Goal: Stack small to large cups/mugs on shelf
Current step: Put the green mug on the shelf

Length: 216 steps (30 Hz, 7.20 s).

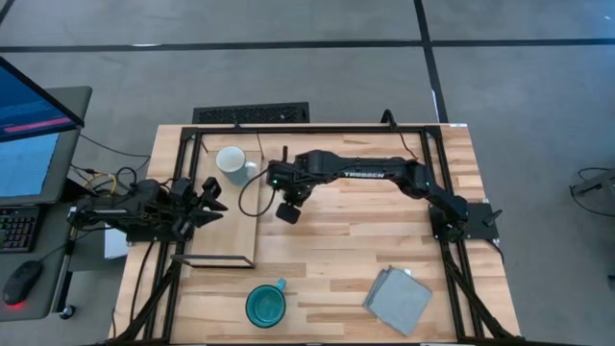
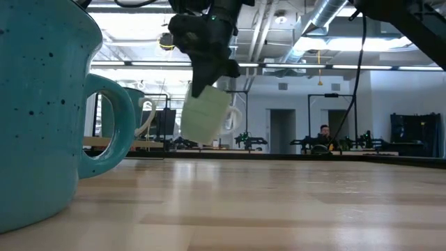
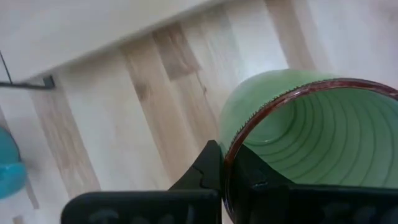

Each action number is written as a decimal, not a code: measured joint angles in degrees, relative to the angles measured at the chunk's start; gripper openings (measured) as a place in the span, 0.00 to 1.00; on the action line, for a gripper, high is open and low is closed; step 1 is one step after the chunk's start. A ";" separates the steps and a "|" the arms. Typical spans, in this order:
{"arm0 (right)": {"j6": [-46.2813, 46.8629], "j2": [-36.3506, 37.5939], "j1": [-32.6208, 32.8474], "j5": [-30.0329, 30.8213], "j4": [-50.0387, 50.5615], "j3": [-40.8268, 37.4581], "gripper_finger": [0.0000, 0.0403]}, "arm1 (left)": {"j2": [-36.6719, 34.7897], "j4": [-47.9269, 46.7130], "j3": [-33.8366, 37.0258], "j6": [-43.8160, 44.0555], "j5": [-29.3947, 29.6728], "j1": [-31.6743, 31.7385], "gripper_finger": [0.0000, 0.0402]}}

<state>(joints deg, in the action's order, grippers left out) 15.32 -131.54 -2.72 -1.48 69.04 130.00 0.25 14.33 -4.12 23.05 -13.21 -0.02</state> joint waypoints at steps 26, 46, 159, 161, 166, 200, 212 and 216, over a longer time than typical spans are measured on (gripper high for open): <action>-0.80 -5.53 0.78 -1.70 3.32 0.06 0.14 | 0.09 -1.82 0.00 0.15 0.09 -0.02 0.24; 0.10 -5.18 0.83 -1.73 3.77 0.00 0.22 | 0.09 -1.90 0.00 0.13 0.09 0.00 0.24; -33.87 2.88 -6.56 -0.21 9.09 -13.03 0.34 | 0.11 -11.45 -0.02 0.11 2.04 -0.02 0.24; -33.87 2.88 -6.25 -0.22 9.41 -13.03 0.34 | 0.11 -11.45 -0.02 0.11 2.24 -0.02 0.24; -33.82 2.88 -5.61 -0.21 9.56 -13.03 0.34 | 0.11 -11.45 -0.02 0.11 3.54 -0.02 0.24; -31.35 2.90 -3.28 -0.13 0.73 -14.01 0.33 | 0.11 -11.55 0.00 0.13 3.54 -0.02 0.24; -33.81 2.90 -3.24 0.03 0.92 -14.03 0.33 | 0.11 -12.46 0.02 0.13 3.54 -0.02 0.24; -34.39 2.90 -3.11 0.07 0.38 -14.03 0.33 | 0.11 -12.46 0.02 0.13 3.54 0.00 0.24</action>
<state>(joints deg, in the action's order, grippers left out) -19.07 -128.64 -5.83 -1.41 69.42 115.96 0.36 1.87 -4.10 23.18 -9.67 -0.01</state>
